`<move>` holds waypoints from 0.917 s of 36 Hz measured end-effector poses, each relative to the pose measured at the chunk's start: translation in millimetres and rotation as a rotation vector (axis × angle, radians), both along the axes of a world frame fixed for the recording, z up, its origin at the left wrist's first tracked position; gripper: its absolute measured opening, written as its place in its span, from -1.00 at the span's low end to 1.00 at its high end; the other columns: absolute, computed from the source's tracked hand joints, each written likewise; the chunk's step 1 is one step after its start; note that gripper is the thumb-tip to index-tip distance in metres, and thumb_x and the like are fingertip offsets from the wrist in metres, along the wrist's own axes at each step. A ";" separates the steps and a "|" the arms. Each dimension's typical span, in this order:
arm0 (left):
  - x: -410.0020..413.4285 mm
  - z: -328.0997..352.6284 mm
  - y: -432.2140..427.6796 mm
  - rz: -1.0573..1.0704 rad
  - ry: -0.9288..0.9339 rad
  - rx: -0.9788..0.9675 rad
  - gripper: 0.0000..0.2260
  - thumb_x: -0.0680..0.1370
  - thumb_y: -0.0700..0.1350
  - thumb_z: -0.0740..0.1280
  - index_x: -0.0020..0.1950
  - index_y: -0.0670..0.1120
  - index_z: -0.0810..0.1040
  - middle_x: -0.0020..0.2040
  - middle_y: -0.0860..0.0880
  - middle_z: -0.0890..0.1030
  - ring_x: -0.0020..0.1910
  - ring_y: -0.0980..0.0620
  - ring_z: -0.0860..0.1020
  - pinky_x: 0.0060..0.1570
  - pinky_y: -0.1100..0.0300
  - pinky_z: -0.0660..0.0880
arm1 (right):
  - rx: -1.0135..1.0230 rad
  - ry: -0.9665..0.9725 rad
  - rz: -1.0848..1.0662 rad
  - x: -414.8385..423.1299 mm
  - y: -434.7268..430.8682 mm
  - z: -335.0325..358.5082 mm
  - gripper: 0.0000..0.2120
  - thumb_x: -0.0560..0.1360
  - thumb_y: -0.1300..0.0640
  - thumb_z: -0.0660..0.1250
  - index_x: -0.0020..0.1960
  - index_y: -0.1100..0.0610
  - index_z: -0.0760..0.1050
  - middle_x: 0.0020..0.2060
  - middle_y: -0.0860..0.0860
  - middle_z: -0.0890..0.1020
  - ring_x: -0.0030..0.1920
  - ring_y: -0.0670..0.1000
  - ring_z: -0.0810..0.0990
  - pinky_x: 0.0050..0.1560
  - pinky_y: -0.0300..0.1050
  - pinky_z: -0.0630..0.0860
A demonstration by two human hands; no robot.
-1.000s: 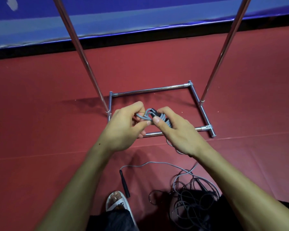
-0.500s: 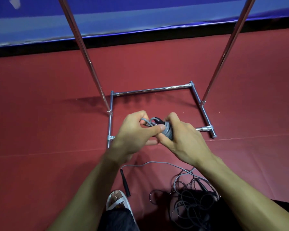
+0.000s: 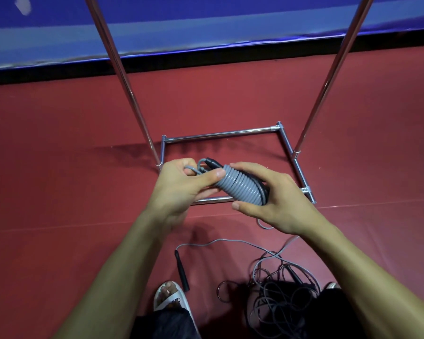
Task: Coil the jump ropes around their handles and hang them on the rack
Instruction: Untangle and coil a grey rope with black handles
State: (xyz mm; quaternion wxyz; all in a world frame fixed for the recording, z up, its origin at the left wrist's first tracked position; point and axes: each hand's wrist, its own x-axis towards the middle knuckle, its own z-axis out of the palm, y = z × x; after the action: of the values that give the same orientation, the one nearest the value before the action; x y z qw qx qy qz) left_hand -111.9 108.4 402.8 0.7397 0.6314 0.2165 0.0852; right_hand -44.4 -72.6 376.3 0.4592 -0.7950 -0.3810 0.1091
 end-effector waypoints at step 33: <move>8.7 -7.8 26.2 -0.010 -0.034 0.147 -0.61 0.37 -0.40 0.47 -0.41 -0.09 0.32 -0.33 -0.09 0.37 -0.31 0.00 0.50 -0.23 0.20 0.58 | 0.202 0.348 0.041 -5.8 8.7 -6.2 -0.46 0.36 0.33 0.54 0.23 -0.03 0.45 -0.01 0.03 0.65 -0.23 -0.06 0.64 -0.24 -0.16 0.58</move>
State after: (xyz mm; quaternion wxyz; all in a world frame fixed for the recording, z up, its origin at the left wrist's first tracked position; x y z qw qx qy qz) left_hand -103.2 134.6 395.0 0.6952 0.6837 0.1940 0.1078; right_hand -50.2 -64.0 370.1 0.5934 -0.7061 -0.3210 0.2153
